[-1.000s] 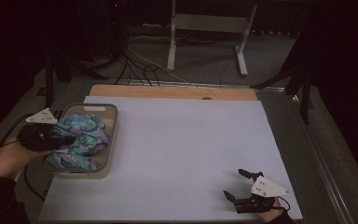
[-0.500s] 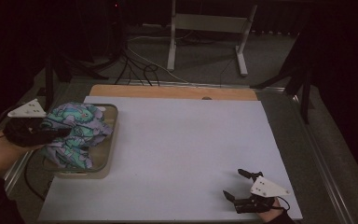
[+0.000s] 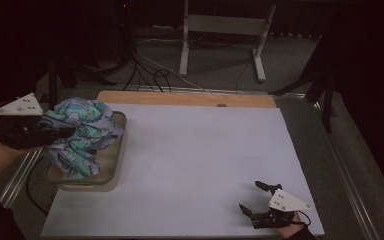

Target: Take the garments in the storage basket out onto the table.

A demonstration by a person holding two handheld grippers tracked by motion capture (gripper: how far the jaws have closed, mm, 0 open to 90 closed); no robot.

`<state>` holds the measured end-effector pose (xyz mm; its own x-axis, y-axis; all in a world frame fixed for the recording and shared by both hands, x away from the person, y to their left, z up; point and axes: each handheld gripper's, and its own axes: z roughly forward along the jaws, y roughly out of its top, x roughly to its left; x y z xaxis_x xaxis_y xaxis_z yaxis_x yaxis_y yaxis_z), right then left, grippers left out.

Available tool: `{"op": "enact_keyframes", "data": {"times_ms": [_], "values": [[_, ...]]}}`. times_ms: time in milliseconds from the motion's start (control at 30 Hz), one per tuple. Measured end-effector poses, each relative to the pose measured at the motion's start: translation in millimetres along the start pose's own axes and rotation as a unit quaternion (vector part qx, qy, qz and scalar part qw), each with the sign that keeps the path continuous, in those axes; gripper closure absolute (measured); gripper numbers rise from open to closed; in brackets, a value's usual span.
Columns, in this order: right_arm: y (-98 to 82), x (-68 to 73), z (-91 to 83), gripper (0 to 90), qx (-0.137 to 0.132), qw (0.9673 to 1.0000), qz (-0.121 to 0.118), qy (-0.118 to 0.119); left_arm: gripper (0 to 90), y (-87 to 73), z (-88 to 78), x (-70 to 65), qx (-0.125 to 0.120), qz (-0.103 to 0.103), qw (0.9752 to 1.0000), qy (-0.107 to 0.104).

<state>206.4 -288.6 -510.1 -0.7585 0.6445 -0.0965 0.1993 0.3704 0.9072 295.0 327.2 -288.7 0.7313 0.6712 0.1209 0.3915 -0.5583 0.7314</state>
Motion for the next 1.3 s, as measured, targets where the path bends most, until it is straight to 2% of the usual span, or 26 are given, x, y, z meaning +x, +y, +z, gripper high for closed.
{"op": "enact_keyframes", "data": {"times_ms": [300, 567, 967, 1067, 1300], "values": [[0.2, 0.0, -0.2, 8.9, 0.001, 1.0000, -0.001, 0.002, 72.5, 22.1, -8.7, -11.8, -0.026, 0.022, 0.9994, -0.011], [0.1, 0.1, -0.1, 8.9, 0.001, 1.0000, 0.000, 0.003, 72.5, 42.7, -11.6, -26.7, -0.051, 0.048, 0.9971, -0.030], [0.1, 0.2, -1.1, 8.9, 0.001, 1.0000, -0.001, 0.003, 72.4, 70.7, 14.0, -50.2, -0.068, 0.082, 0.9914, -0.076], [-0.2, 0.1, -0.8, 8.9, -0.002, 1.0000, 0.000, 0.002, 72.4, 74.5, 17.6, -53.2, -0.069, 0.086, 0.9904, -0.085], [0.3, 0.0, -0.4, 8.9, -0.002, 1.0000, -0.003, 0.004, 72.3, 90.4, 33.7, -64.6, -0.077, 0.094, 0.9863, -0.111]]}}
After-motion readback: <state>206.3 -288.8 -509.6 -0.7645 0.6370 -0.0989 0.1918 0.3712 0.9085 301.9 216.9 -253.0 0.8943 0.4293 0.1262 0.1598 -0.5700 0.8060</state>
